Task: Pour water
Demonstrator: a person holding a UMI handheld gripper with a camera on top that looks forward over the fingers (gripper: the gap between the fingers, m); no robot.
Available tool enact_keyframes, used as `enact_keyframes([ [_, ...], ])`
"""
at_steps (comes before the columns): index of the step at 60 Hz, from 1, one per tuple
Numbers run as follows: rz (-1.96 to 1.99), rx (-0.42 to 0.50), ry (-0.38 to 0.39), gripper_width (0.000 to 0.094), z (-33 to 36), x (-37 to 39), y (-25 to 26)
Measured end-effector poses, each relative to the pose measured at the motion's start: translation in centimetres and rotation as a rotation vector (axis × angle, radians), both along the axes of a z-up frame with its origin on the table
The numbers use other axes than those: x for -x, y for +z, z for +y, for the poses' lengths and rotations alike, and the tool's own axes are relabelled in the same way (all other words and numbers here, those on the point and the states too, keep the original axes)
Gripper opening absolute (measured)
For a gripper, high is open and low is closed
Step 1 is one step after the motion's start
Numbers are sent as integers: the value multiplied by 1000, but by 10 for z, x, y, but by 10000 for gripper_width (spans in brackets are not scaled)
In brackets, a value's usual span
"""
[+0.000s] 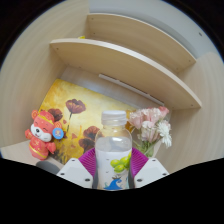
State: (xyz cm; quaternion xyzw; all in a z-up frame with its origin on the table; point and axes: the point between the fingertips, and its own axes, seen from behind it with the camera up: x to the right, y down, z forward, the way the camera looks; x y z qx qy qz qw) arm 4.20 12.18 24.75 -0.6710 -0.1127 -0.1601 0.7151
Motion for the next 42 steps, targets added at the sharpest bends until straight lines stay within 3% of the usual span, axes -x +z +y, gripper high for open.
enact_keyframes([
  [4, 153, 32, 24, 417, 3, -4, -21],
  [5, 193, 29, -1, 418, 0, 3, -31],
  [11, 334, 111, 48, 416, 10, 1, -71],
  [30, 382, 207, 58, 414, 16, 10, -152],
  [42, 345, 169, 56, 456, 11, 11, -157],
])
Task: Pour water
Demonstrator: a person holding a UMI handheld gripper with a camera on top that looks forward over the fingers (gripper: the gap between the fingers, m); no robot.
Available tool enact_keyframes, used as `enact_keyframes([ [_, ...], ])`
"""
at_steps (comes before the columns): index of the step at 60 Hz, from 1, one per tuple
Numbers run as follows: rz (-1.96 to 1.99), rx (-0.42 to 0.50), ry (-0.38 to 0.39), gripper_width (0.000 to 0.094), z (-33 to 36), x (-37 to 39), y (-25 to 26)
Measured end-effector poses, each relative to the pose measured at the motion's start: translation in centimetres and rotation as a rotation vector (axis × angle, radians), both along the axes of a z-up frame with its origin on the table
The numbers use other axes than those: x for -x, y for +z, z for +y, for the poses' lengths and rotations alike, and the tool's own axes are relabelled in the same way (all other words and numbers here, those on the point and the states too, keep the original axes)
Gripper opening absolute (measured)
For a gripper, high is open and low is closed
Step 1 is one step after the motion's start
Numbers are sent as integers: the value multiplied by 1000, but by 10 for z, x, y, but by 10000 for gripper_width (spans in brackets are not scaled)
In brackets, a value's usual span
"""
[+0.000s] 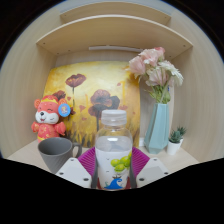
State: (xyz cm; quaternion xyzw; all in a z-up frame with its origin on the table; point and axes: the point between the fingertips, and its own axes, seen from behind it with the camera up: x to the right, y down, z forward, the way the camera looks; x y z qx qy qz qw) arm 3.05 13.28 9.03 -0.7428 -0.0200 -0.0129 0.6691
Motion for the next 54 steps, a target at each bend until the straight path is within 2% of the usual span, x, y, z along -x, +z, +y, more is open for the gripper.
enact_keyframes([
  [8, 14, 22, -24, 547, 0, -5, -2],
  [15, 13, 59, -60, 735, -11, -11, -6],
  [20, 39, 100, -50, 818, -27, -6, -12],
  [35, 87, 205, -80, 829, -124, 3, -28],
  [44, 114, 264, -8, 836, -189, 40, -33],
  [54, 100, 272, 57, 841, -238, 74, -18],
])
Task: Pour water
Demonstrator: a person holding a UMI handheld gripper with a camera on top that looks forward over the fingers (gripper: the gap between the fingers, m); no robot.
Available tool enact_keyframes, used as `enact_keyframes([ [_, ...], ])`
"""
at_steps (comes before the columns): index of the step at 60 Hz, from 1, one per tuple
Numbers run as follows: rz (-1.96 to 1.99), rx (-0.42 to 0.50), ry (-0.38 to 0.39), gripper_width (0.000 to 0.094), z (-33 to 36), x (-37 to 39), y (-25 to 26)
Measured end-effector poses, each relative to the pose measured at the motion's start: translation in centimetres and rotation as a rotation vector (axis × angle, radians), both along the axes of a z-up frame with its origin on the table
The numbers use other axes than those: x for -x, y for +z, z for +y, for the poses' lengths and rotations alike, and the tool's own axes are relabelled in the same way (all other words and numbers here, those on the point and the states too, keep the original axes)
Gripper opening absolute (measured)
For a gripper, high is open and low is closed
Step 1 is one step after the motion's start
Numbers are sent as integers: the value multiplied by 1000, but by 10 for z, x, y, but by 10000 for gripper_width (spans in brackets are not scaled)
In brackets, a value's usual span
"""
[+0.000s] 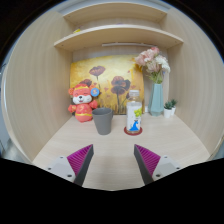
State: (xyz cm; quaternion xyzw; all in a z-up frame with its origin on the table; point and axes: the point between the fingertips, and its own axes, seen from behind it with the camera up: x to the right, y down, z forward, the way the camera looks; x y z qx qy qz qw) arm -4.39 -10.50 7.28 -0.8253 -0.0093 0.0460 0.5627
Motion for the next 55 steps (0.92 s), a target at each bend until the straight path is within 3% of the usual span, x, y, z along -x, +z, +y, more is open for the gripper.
enact_keyframes([
  [32, 26, -164, 14, 847, -46, 11, 113],
  [55, 3, -248, 34, 848, -72, 20, 149],
])
